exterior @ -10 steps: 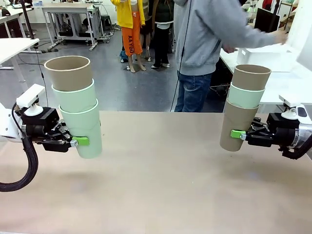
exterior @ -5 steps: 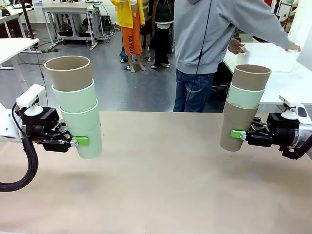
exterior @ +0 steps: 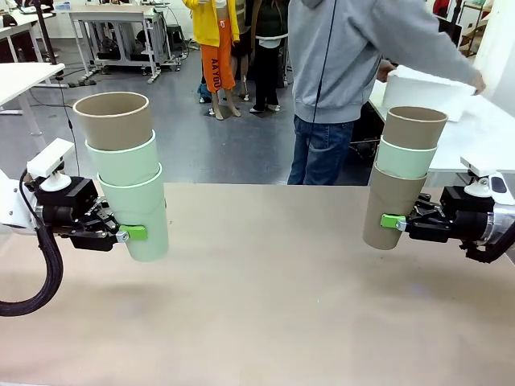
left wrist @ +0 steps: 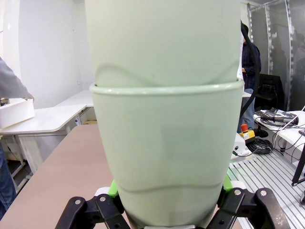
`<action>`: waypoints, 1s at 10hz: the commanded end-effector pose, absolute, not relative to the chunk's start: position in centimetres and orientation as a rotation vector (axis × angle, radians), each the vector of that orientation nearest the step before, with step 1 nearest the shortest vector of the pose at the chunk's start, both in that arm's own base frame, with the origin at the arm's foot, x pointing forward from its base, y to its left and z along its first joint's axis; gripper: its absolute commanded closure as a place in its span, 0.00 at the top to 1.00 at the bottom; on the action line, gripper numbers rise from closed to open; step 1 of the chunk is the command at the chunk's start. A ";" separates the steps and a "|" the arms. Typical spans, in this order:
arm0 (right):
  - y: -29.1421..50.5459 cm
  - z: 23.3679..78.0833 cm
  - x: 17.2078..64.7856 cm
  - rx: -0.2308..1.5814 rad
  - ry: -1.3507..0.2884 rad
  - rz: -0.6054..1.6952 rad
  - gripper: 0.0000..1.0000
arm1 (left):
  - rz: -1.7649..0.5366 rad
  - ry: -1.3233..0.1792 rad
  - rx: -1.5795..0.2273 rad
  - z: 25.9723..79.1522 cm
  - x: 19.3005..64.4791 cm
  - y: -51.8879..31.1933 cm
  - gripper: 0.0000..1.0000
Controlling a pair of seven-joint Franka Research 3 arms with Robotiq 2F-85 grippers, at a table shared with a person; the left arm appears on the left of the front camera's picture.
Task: Stack the cups and store them in the basket.
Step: Place the stack of Reusable plastic cups into the Pantry Basket.
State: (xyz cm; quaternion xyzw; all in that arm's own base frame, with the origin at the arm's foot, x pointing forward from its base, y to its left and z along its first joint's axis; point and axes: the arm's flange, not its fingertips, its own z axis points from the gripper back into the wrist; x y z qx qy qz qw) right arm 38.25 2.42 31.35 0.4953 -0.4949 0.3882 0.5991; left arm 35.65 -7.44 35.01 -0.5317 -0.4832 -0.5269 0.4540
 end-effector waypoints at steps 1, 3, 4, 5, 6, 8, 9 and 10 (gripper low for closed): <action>2.4 31.8 38.3 1.147 -1.161 0.904 0.85 | -1.301 -1.204 -1.315 35.2 35.6 -7.3 0.84; 2.4 31.8 38.3 1.147 -1.161 0.904 0.85 | -1.301 -1.204 -1.315 35.2 35.6 -7.3 0.84; 2.4 31.8 38.3 1.147 -1.161 0.904 0.85 | -1.301 -1.204 -1.315 35.2 35.6 -7.3 0.84; 2.4 31.8 38.3 1.147 -1.161 0.904 0.85 | -1.301 -1.204 -1.315 35.2 35.6 -7.3 0.84; 2.4 31.8 38.3 1.147 -1.161 0.904 0.85 | -1.301 -1.204 -1.315 35.2 35.6 -7.3 0.84; 2.4 31.8 38.3 1.147 -1.161 0.904 0.85 | -1.301 -1.204 -1.315 35.2 35.6 -7.3 0.84; 2.4 31.8 38.3 1.147 -1.161 0.904 0.85 | -1.301 -1.204 -1.315 35.2 35.6 -7.3 0.84; 2.4 31.8 38.3 1.147 -1.161 0.904 0.85 | -1.301 -1.204 -1.315 35.2 35.6 -7.3 0.84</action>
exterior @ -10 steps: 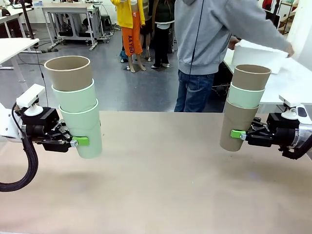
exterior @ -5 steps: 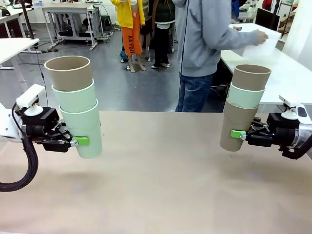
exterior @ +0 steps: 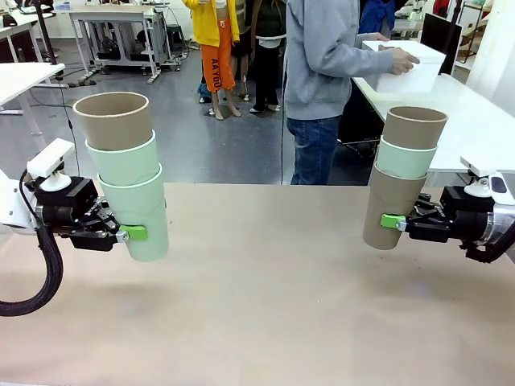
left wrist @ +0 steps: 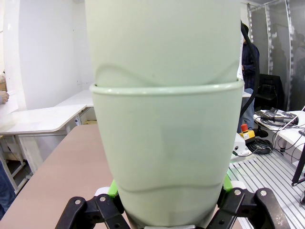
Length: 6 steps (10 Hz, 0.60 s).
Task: Stack the cups and store them in the basket.
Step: Place the stack of Reusable plastic cups into the Pantry Basket.
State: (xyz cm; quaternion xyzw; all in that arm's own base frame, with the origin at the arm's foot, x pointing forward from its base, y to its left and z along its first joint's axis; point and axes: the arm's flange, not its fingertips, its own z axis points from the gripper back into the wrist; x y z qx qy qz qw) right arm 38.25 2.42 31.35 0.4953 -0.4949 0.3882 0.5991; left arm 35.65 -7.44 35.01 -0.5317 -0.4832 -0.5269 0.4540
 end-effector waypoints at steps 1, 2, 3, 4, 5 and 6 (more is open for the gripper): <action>2.4 31.8 38.3 1.147 -1.161 0.904 0.85 | -1.301 -1.204 -1.315 35.2 35.6 -7.3 0.84; 2.4 31.8 38.3 1.147 -1.161 0.904 0.85 | -1.301 -1.204 -1.315 35.2 35.6 -7.3 0.84; 2.4 31.8 38.3 1.147 -1.161 0.904 0.85 | -1.301 -1.204 -1.315 35.2 35.6 -7.3 0.84; 2.4 31.8 38.3 1.147 -1.161 0.904 0.85 | -1.301 -1.204 -1.315 35.2 35.6 -7.3 0.84; 2.4 31.8 38.3 1.147 -1.161 0.904 0.85 | -1.301 -1.204 -1.315 35.2 35.6 -7.3 0.84; 2.4 31.8 38.3 1.147 -1.161 0.904 0.85 | -1.301 -1.204 -1.315 35.2 35.6 -7.3 0.84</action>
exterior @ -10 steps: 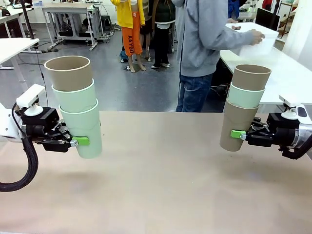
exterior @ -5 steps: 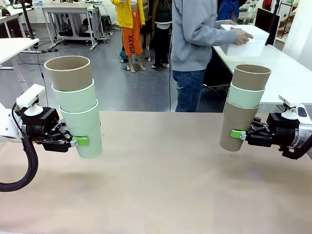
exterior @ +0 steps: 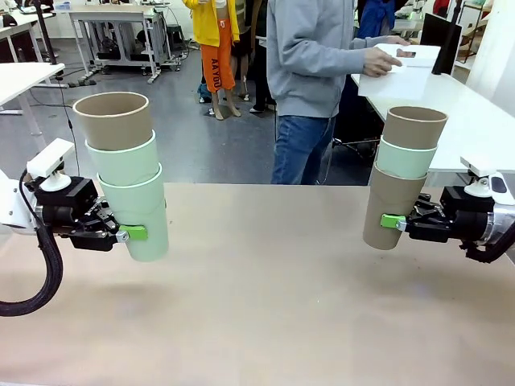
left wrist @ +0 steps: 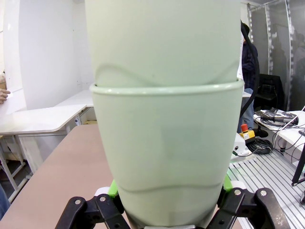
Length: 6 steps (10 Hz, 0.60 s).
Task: Stack the cups and store them in the basket.
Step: Place the stack of Reusable plastic cups into the Pantry Basket.
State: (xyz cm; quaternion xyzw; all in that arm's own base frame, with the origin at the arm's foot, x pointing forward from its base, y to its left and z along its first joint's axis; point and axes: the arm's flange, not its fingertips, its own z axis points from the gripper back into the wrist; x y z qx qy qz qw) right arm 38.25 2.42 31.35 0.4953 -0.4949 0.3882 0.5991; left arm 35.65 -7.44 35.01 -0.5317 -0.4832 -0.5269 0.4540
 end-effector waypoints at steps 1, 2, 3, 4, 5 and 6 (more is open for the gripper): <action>2.4 31.8 38.3 1.147 -1.161 0.904 0.85 | -1.301 -1.204 -1.315 35.2 35.6 -7.3 0.84; 2.4 31.8 38.3 1.147 -1.161 0.904 0.85 | -1.301 -1.204 -1.315 35.2 35.6 -7.3 0.84; 2.4 31.8 38.3 1.147 -1.161 0.904 0.85 | -1.301 -1.204 -1.315 35.2 35.6 -7.3 0.84; 2.4 31.8 38.3 1.147 -1.161 0.904 0.85 | -1.301 -1.204 -1.315 35.2 35.6 -7.3 0.84; 2.4 31.8 38.3 1.147 -1.161 0.904 0.85 | -1.301 -1.204 -1.315 35.2 35.6 -7.3 0.84; 2.4 31.8 38.3 1.147 -1.161 0.904 0.85 | -1.301 -1.204 -1.315 35.2 35.6 -7.3 0.84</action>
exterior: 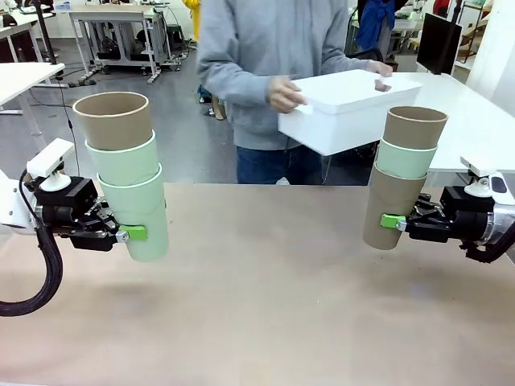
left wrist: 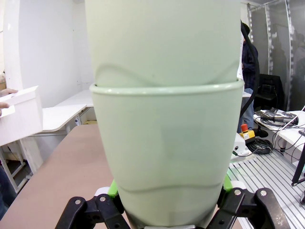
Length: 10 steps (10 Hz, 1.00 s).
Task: Stack the cups and store them in the basket.
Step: Place the stack of Reusable plastic cups into the Pantry Basket.
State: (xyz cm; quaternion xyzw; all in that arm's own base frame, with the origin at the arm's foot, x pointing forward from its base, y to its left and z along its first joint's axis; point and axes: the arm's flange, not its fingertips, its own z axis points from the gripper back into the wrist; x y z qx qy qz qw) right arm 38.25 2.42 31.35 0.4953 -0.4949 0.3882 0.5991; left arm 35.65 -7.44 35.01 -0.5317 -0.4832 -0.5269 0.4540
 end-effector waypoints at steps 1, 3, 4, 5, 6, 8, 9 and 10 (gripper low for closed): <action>2.4 31.8 38.3 1.147 -1.161 0.904 0.85 | -1.301 -1.204 -1.315 35.2 35.6 -7.3 0.84; 2.4 31.8 38.3 1.147 -1.161 0.904 0.85 | -1.301 -1.204 -1.315 35.2 35.6 -7.3 0.84; 2.4 31.8 38.3 1.147 -1.161 0.904 0.85 | -1.301 -1.204 -1.315 35.2 35.6 -7.3 0.84; 2.4 31.8 38.3 1.147 -1.161 0.904 0.85 | -1.301 -1.204 -1.315 35.2 35.6 -7.3 0.84; 2.4 31.8 38.3 1.147 -1.161 0.904 0.85 | -1.301 -1.204 -1.315 35.2 35.6 -7.3 0.84; 2.4 31.8 38.3 1.147 -1.161 0.904 0.85 | -1.301 -1.204 -1.315 35.2 35.6 -7.3 0.84; 2.4 31.8 38.3 1.147 -1.161 0.904 0.85 | -1.301 -1.204 -1.315 35.2 35.6 -7.3 0.84; 2.4 31.8 38.3 1.147 -1.161 0.904 0.85 | -1.301 -1.204 -1.315 35.2 35.6 -7.3 0.84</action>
